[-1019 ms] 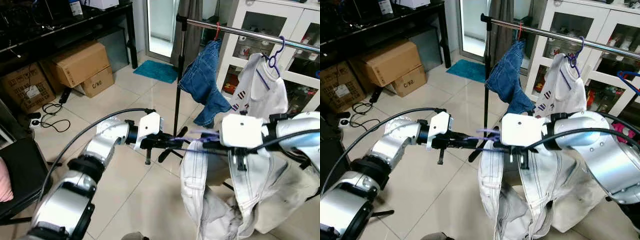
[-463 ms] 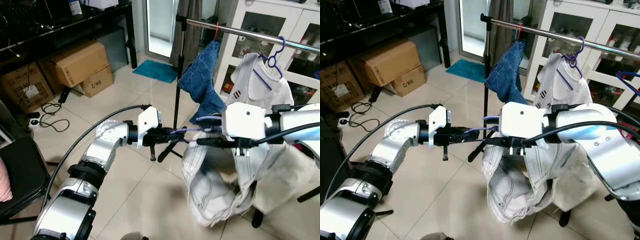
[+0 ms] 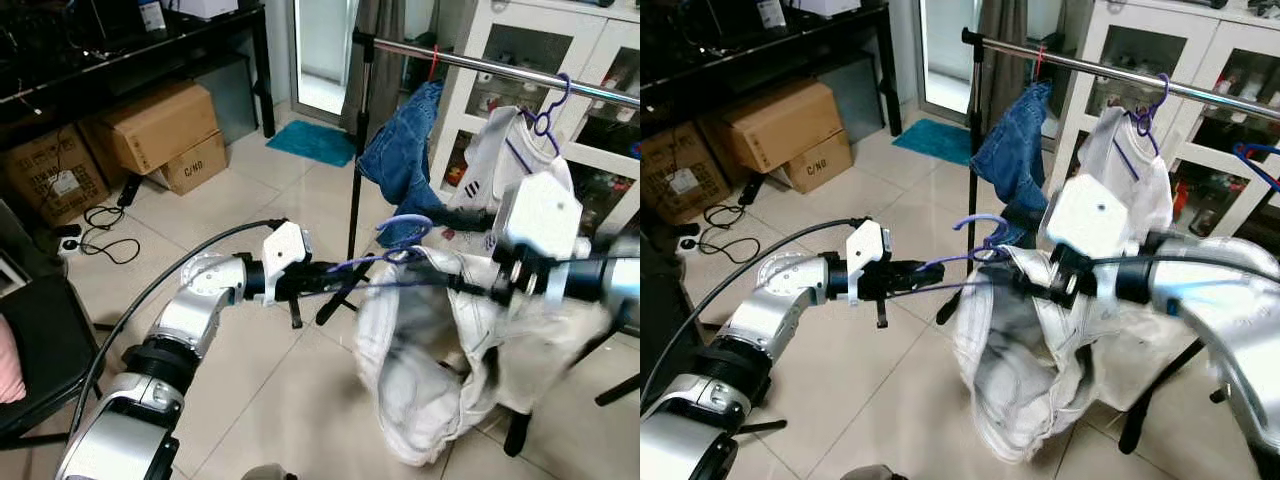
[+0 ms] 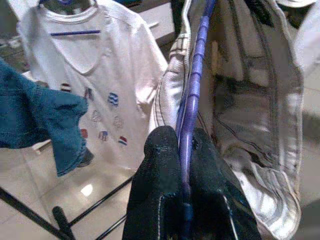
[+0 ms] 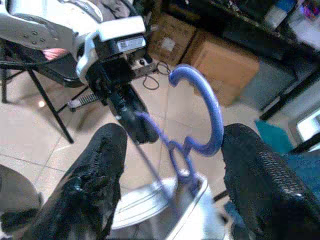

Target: Hang hanger

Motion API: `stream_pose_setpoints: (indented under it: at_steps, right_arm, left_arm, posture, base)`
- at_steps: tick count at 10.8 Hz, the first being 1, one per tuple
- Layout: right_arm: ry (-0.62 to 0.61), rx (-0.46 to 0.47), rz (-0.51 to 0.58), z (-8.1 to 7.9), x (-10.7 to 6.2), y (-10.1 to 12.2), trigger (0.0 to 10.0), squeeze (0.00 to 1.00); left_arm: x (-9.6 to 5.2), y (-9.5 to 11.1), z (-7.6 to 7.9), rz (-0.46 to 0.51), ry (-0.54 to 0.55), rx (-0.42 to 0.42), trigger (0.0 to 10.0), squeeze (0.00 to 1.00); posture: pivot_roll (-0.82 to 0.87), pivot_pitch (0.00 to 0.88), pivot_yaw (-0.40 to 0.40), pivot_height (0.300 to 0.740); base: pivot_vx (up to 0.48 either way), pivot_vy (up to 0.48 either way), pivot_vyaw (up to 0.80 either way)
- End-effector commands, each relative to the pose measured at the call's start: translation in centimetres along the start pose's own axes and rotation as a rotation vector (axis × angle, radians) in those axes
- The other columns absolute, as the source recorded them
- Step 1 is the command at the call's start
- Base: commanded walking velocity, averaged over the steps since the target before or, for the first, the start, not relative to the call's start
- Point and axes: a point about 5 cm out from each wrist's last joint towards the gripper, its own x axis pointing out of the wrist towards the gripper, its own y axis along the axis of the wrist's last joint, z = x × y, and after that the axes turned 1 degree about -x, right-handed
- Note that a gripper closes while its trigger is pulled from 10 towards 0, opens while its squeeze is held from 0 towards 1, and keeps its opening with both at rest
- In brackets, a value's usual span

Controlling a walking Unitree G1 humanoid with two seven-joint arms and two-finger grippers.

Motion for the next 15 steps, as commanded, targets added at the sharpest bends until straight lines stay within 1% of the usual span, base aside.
stream_pose_setpoints:
  at_steps: [1, 2, 3, 4, 5, 6, 7, 8, 9, 10, 13, 15]
  right_arm:
    - [-0.103, 0.03, -0.078, -0.3, -0.2, -1.0, 10.0, 1.0]
    - [-0.154, 0.058, -0.12, -0.9, 0.1, -1.9, 10.0, 1.0]
    - [-0.285, 0.112, -0.176, -1.3, 1.1, -2.7, 10.0, 1.0]
    - [-0.456, 0.158, -0.181, -0.6, 1.9, -2.8, 10.0, 1.0]
    - [-0.536, 0.175, -0.178, -0.5, 2.3, -2.5, 10.0, 1.0]
    - [-0.608, 0.146, -0.2, -0.2, 2.5, -2.6, 10.0, 1.0]
    - [-0.677, 0.104, -0.225, 0.2, 2.5, -2.6, 10.0, 0.26]
    - [-0.736, 0.066, -0.242, 0.6, 2.6, -2.5, 10.0, 0.0]
    - [-0.764, 0.044, -0.233, 0.8, 2.7, -2.4, 5.6, 0.0]
    - [-0.783, 0.041, -0.22, 0.8, 2.8, -2.4, 0.0, 0.0]
    - [-0.778, 0.032, -0.215, 0.7, 3.0, -2.5, 0.0, 0.0]
    - [-0.759, 0.017, -0.213, 0.7, 3.1, -2.5, 0.0, 0.0]
  left_arm:
    - [-0.2, 1.9, -0.9, 0.092, 0.071, 0.032, 0.0, 0.0]
    - [-0.1, 2.4, -0.9, 0.117, 0.081, 0.023, 0.0, 0.0]
    - [0.1, 3.0, -0.8, 0.149, 0.093, 0.013, 0.0, 0.0]
    - [0.3, 3.3, -0.7, 0.173, 0.103, 0.002, 0.0, 0.0]
    - [0.3, 3.4, -0.7, 0.177, 0.125, -0.003, 0.0, 0.0]
    - [0.4, 3.7, -0.6, 0.197, 0.144, -0.012, 0.0, 0.0]
    - [0.5, 4.0, -0.5, 0.218, 0.158, -0.025, 0.0, 0.0]
    - [0.5, 4.2, -0.4, 0.225, 0.167, -0.032, 0.0, 0.0]
    - [0.6, 4.3, -0.3, 0.233, 0.17, -0.038, 0.0, 0.0]
    - [0.6, 4.4, -0.1, 0.239, 0.17, -0.045, 0.0, 0.0]
    - [0.5, 4.2, 0.2, 0.232, 0.175, -0.054, 0.0, 0.0]
    - [0.1, 4.1, 0.0, 0.222, 0.186, -0.055, 0.0, 0.0]
  posture:
    - [-0.01, 0.0, 0.045, 0.74]
    - [-0.01, 0.0, 0.047, 0.74]
    - [-0.01, 0.0, 0.054, 0.74]
    - [-0.01, 0.0, 0.055, 0.74]
    - [0.0, 0.0, 0.054, 0.74]
    - [0.0, 0.0, 0.051, 0.74]
    - [0.0, 0.0, 0.049, 0.74]
    - [0.0, 0.0, 0.05, 0.74]
    - [0.0, 0.0, 0.052, 0.74]
    - [0.0, 0.0, 0.052, 0.74]
    - [0.0, 0.0, 0.051, 0.74]
    - [0.0, 0.0, 0.048, 0.74]
  base:
    - [0.0, 0.0, 0.0]
    - [0.0, 0.0, 0.0]
    - [0.0, 0.0, 0.0]
    - [0.0, 0.0, 0.0]
    - [0.0, 0.0, 0.0]
    - [0.0, 0.0, 0.0]
    - [0.0, 0.0, 0.0]
    - [0.0, 0.0, 0.0]
    - [0.0, 0.0, 0.0]
    - [0.0, 0.0, 0.0]
    - [0.0, 0.0, 0.0]
    - [0.0, 0.0, 0.0]
